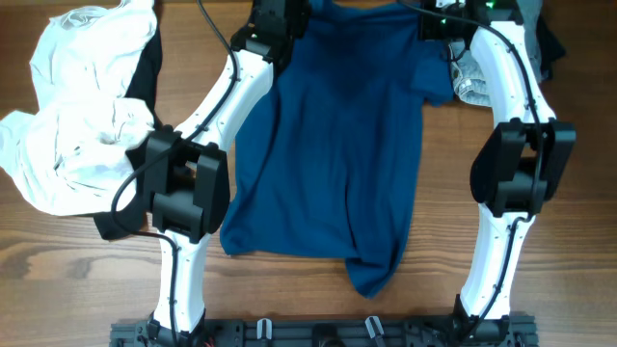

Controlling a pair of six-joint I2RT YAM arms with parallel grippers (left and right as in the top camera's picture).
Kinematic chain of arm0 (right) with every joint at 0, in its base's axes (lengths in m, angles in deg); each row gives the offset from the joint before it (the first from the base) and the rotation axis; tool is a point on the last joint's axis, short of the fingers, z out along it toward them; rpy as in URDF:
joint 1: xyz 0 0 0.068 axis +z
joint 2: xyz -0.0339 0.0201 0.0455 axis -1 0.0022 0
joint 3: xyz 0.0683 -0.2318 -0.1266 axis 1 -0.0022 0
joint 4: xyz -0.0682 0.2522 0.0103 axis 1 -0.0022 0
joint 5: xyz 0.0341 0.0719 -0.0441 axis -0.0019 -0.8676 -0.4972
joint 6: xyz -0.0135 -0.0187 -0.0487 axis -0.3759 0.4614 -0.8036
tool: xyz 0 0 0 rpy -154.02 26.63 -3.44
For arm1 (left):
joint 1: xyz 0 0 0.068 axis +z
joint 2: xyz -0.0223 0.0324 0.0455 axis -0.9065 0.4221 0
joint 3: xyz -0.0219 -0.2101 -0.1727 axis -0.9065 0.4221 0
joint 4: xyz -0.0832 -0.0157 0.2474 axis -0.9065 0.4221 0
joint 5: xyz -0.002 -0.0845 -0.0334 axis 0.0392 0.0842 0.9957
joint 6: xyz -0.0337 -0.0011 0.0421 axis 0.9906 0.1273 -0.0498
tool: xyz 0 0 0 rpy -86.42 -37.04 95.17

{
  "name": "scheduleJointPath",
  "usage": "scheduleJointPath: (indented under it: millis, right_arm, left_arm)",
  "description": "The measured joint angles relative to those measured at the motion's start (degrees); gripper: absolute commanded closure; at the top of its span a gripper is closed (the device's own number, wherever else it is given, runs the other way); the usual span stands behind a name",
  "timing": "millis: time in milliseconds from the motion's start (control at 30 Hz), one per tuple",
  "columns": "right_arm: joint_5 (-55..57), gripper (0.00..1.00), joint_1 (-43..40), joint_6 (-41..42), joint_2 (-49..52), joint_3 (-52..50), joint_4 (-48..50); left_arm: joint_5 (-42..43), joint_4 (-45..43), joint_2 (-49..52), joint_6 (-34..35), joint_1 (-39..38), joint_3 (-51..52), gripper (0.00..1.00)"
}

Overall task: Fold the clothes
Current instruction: 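Hold the shirt with both grippers and spread it apart, then lay the shirt flat on the table center with both grippers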

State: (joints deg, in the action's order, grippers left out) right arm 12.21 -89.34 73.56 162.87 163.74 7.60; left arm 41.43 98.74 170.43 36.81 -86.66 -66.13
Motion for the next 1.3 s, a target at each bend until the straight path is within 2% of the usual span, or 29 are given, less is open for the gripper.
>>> scheduleJointPath:
  millis: [33,200,333,500,633,733,967,1300]
  right_arm:
    - [0.2,0.96,0.0,0.2,0.2,0.0,0.1]
    - [1.1,0.96,0.0,0.9,0.2,0.0,0.0]
    - [1.3,0.96,-0.2,0.9,0.2,0.0,-0.4]
    - [1.4,0.96,-0.3,0.9,0.2,0.0,-0.9]
    - [1.4,0.96,-0.3,0.9,0.2,0.0,-1.3]
    - [1.4,0.95,-0.3,0.9,0.2,0.0,-1.5]
    - [1.4,0.96,-0.3,0.9,0.2,0.0,-1.7]
    - [1.5,0.96,-0.3,0.6,0.2,0.0,-2.5]
  left_arm:
    - [0.7,-0.2,0.0,0.1,0.0,0.0,0.02]
    - [1.0,1.0,0.0,0.3,0.3,-0.2,0.0]
    - [1.5,7.5,0.0,1.3,2.4,-0.4,0.0]
    - [12.7,13.7,0.0,3.0,10.3,-0.5,0.0]
    - [21.9,13.7,0.0,3.9,18.1,-0.5,0.03]
    - [24.7,13.5,0.1,4.4,20.9,-0.5,0.08]
    - [30.3,13.6,4.2,4.5,21.4,-0.7,0.17]
    - [33.3,13.9,9.3,4.4,21.2,-0.7,0.24]
